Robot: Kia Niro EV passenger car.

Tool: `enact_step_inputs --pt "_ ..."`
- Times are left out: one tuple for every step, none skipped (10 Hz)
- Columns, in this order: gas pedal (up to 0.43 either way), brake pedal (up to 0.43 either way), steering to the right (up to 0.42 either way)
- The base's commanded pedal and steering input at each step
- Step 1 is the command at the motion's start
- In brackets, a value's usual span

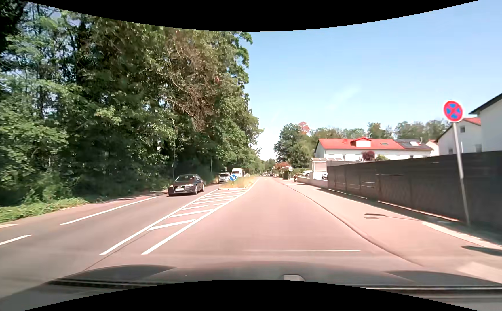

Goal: Follow the waypoints while adhering to traffic rules and regulations

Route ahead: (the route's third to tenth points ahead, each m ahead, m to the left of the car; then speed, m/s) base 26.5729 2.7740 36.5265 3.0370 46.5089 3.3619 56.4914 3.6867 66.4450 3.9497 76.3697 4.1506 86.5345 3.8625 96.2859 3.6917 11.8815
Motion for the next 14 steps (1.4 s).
enact_step_inputs --pt "0.157 0.0 0.002" --pt "0.157 0.0 0.001" --pt "0.157 0.0 -0.001" --pt "0.157 0.0 -0.003" --pt "0.157 0.0 -0.005" --pt "0.157 0.0 -0.005" --pt "0.157 0.0 -0.005" --pt "0.15 0.0 -0.005" --pt "0.15 0.0 -0.005" --pt "0.15 0.0 -0.005" --pt "0.138 0.0 -0.005" --pt "0.13 0.0 -0.005" --pt "0.118 0.0 -0.005" --pt "0.098 0.0 -0.005"
